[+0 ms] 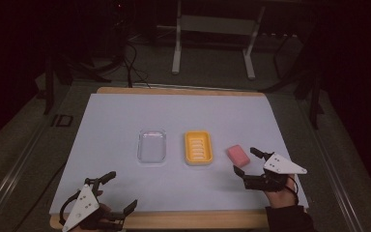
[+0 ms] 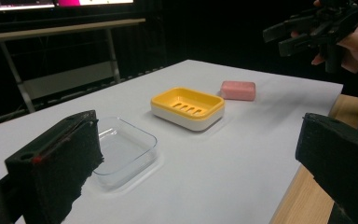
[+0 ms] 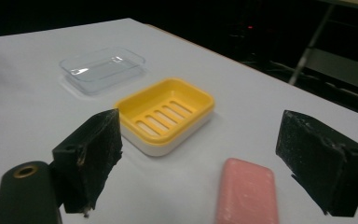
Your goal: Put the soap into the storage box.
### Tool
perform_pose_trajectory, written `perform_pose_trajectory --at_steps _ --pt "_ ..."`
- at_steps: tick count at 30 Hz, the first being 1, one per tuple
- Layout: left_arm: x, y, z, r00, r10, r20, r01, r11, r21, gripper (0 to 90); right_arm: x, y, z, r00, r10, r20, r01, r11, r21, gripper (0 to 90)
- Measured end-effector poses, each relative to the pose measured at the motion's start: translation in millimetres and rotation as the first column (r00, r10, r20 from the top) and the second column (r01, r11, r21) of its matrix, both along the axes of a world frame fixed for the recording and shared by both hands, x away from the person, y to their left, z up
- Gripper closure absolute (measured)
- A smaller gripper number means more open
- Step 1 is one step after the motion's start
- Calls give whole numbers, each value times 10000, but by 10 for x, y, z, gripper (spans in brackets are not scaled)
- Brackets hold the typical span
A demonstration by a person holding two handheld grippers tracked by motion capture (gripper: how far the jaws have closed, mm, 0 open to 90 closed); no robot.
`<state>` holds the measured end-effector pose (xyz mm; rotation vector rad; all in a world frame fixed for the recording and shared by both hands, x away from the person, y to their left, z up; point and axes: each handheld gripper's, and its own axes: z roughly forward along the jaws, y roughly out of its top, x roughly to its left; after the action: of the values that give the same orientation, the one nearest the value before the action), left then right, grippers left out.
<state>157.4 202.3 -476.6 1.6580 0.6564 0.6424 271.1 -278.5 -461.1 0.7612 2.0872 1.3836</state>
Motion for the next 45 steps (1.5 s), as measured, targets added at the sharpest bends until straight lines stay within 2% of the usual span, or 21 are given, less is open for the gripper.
perform_pose_trajectory --at_steps 6,8,13,15,19,22,23,25,27,30,33,34,36,38,39,40,42,43,45 --pt "-9 2 -5 10000 3 -24 -3 9999 106 6 6 21 -10 9996 271 89 -269 9995 -153 139" --pt "-12 -4 -6 10000 -17 -28 18 9999 171 5 -1 27 0 9990 359 268 -354 9992 -193 139" --pt "-13 -4 -7 10000 -10 -24 10 9998 215 5 22 21 -6 9984 203 531 -177 9986 -497 140" --pt "-14 -2 -6 10000 5 -25 -5 9998 214 6 37 12 -8 9986 141 501 -114 9985 -542 141" --pt "-18 -6 -6 10000 15 -6 -15 9997 260 5 70 -10 -21 9991 -326 287 345 9969 -702 146" --pt "-17 -12 -9 10000 31 -23 -30 9994 340 5 104 -26 -30 9958 -842 -365 812 9936 -787 146" --pt "-17 -17 -11 10000 42 -44 -40 9993 365 5 117 -29 -45 9930 -1053 -544 1002 9911 -880 146" --pt "-18 -24 -13 10000 22 -55 -20 9993 378 5 131 -29 -68 9857 -1575 -597 1490 9807 -1264 145" --pt "-22 -31 -13 10000 21 -56 -19 9992 411 5 140 -39 -79 9778 -1973 -703 1868 9733 -1334 140" --pt "-23 -42 -19 10000 -5 -66 8 9990 442 5 163 -54 -94 9633 -2525 -907 2359 9582 -1618 140" --pt "-23 -49 -23 10000 -21 -75 25 9988 498 6 205 -83 -120 9348 -3276 -1374 2962 9323 -2077 143" --pt "-23 -51 -26 10000 -30 -92 34 9987 502 5 217 -96 -125 9300 -3365 -1479 3023 9291 -2130 143" --pt "-19 -58 -34 9999 -52 -122 58 9987 513 5 240 -136 -133 9086 -3770 -1800 3330 9137 -2328 143" --pt "-18 -63 -38 9999 -68 -129 75 9986 521 5 262 -178 -145 8893 -4010 -2199 3449 9038 -2533 143" --pt "-18 -64 -38 9999 -67 -136 74 9986 517 5 269 -199 -153 8766 -4210 -2331 3582 8944 -2679 143" --pt "-19 -64 -38 9999 -60 -129 66 9987 508 5 276 -217 -157 8686 -4302 -2460 3625 8900 -2766 143" --pt "-20 -61 -38 9999 -30 -126 36 9988 490 5 291 -283 -150 8358 -4677 -2875 3945 8758 -2781 144" --pt "-20 -59 -38 9999 -22 -129 29 9988 488 6 299 -302 -143 8281 -4711 -3038 3978 8757 -2736 144" --pt "-20 -57 -37 9999 -8 -120 14 9988 493 6 320 -334 -128 8091 -4887 -3264 4064 8665 -2900 144"
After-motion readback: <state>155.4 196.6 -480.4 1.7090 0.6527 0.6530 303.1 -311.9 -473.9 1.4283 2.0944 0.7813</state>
